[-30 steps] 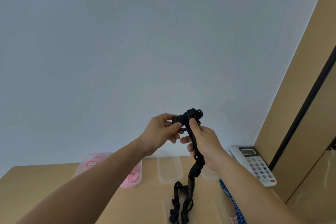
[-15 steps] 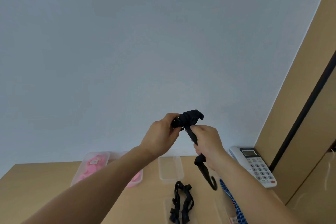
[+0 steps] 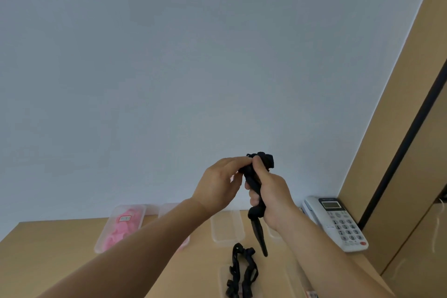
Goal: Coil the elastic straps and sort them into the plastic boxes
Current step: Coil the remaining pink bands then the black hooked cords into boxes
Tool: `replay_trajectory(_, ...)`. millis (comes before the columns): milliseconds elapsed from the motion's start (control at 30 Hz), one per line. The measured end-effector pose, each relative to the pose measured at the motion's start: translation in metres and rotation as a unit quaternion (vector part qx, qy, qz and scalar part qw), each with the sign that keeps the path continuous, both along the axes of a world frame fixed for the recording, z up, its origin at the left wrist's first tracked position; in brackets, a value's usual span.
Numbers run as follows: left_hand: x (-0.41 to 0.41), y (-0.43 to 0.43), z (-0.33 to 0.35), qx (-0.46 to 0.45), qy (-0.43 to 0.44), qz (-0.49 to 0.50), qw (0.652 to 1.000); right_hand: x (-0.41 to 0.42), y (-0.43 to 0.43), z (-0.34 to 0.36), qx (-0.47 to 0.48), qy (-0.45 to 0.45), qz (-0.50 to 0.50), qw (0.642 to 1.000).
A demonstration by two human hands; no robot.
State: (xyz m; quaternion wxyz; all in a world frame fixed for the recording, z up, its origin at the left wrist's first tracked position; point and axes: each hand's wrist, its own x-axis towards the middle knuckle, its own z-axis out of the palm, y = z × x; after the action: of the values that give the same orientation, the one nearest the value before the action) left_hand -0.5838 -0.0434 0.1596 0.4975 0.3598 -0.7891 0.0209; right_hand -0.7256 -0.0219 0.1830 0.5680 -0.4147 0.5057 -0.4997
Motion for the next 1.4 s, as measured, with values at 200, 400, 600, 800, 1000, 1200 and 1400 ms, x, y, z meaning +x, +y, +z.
replay_trajectory(200, 0.003, 0.004, 0.016, 0.521, 0.3, -0.164, 0.782, -0.01, 0.0, -0.004, -0.117, -0.002, 0.015, 0.993)
replay_trajectory(400, 0.003, 0.005, 0.017, 0.488, 0.261, -0.208, 0.807, -0.005, 0.005, -0.01, -0.167, 0.098, 0.066, 0.979)
replay_trajectory(600, 0.016, 0.006, 0.016, 0.469, 0.223, -0.185, 0.835, -0.018, -0.001, -0.006, -0.15, 0.194, 0.147, 0.958)
replay_trajectory(800, 0.033, 0.005, 0.016, 0.437, 0.15, -0.137, 0.876, -0.026, -0.008, -0.007, -0.066, 0.228, 0.162, 0.958)
replay_trajectory(1000, 0.022, 0.005, 0.012, 0.202, 0.025, 0.027, 0.979, -0.016, -0.008, -0.002, -0.013, 0.099, 0.133, 0.986)
replay_trajectory(1200, 0.025, 0.0, 0.002, -0.137, -0.182, 0.037, 0.973, -0.009, -0.004, 0.003, 0.052, -0.066, 0.158, 0.984)
replay_trajectory(1400, 0.031, 0.008, 0.013, 0.411, 0.134, -0.155, 0.888, -0.016, -0.008, -0.007, -0.073, -0.01, 0.152, 0.986)
